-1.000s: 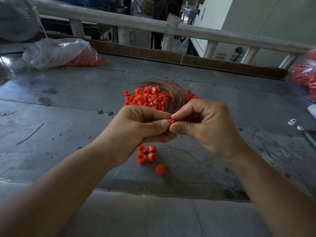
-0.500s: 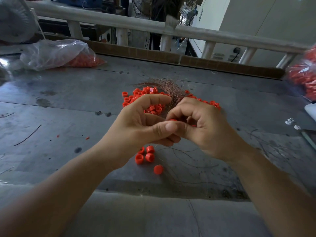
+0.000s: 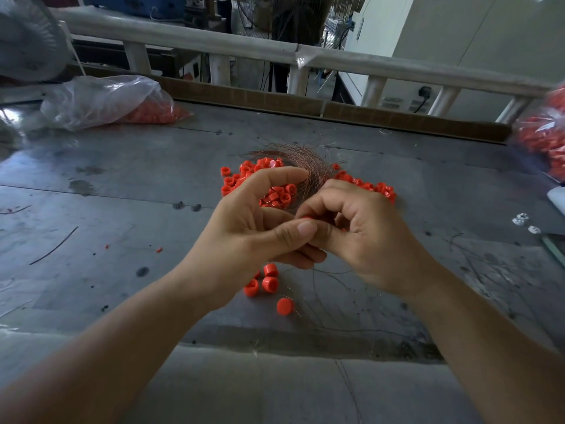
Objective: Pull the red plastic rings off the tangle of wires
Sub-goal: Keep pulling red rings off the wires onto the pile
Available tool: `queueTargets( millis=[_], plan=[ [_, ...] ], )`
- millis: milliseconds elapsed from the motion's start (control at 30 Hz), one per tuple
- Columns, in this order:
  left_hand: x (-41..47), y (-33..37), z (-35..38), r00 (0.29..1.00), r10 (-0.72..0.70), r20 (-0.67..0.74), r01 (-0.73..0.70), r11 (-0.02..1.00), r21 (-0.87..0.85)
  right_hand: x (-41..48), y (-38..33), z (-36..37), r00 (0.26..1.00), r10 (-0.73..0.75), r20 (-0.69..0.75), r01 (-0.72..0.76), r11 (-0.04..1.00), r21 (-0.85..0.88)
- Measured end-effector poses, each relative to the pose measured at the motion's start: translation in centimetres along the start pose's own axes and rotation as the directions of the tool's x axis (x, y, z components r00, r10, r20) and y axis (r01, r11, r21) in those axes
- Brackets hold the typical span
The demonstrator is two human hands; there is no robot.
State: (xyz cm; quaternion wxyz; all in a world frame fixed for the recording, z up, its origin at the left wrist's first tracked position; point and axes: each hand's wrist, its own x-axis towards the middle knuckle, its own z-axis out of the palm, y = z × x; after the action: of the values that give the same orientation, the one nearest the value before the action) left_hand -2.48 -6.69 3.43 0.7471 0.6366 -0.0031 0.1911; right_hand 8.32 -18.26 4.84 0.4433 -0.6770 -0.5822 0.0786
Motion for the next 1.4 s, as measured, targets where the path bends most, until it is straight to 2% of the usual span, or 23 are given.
queueTargets(
  millis=[167, 533, 733, 800, 900, 1000, 1233, 1333, 1400],
  plan=[
    [0.4, -0.1, -0.6, 0.998, -0.065, -0.008, 0.063, 0.988, -0.138, 0.3, 0.5, 0.0, 0.999, 0.010, -0.054, -0.002, 0.990, 0.141],
    [0.5, -0.1, -0.8, 0.998, -0.044, -0.036, 0.040, 0.994, -0.105, 0.3, 0.8, -0.6, 1.000, 0.018, 0.001, -0.017, 0.986, 0.166],
    [0.5, -0.1, -0.8, 0.998, -0.051, -0.027, 0.049, 0.996, -0.072, 0.3, 0.9, -0.3, 0.999, 0.027, -0.022, -0.024, 0.990, 0.138],
    [0.5, -0.1, -0.9, 0.999, -0.035, -0.037, 0.034, 0.999, -0.032, 0.3, 0.8, -0.2, 0.999, 0.047, -0.020, -0.042, 0.982, 0.186],
    [0.6, 0.0, -1.3, 0.999, -0.001, -0.054, -0.003, 0.998, -0.059, 0.2, 1.0, -0.1, 0.994, 0.103, 0.036, -0.109, 0.959, 0.264],
    [0.7, 0.0, -1.7, 0.995, 0.026, -0.095, -0.034, 0.996, -0.086, 0.2, 1.3, 0.0, 0.987, 0.132, 0.089, -0.150, 0.960, 0.237],
    [1.0, 0.2, -2.0, 0.990, 0.029, -0.140, -0.049, 0.988, -0.146, 0.2, 1.3, -0.7, 0.991, 0.132, 0.039, -0.137, 0.972, 0.192],
    [1.1, 0.5, -2.4, 0.978, 0.013, -0.207, -0.034, 0.994, -0.099, 0.3, 1.7, -1.5, 0.990, 0.141, 0.004, -0.141, 0.988, 0.057],
    [1.1, 0.5, -2.7, 0.967, -0.020, -0.254, 0.025, 1.000, 0.017, 0.3, 2.0, -1.6, 0.991, 0.134, -0.030, -0.137, 0.984, -0.115]
  ],
)
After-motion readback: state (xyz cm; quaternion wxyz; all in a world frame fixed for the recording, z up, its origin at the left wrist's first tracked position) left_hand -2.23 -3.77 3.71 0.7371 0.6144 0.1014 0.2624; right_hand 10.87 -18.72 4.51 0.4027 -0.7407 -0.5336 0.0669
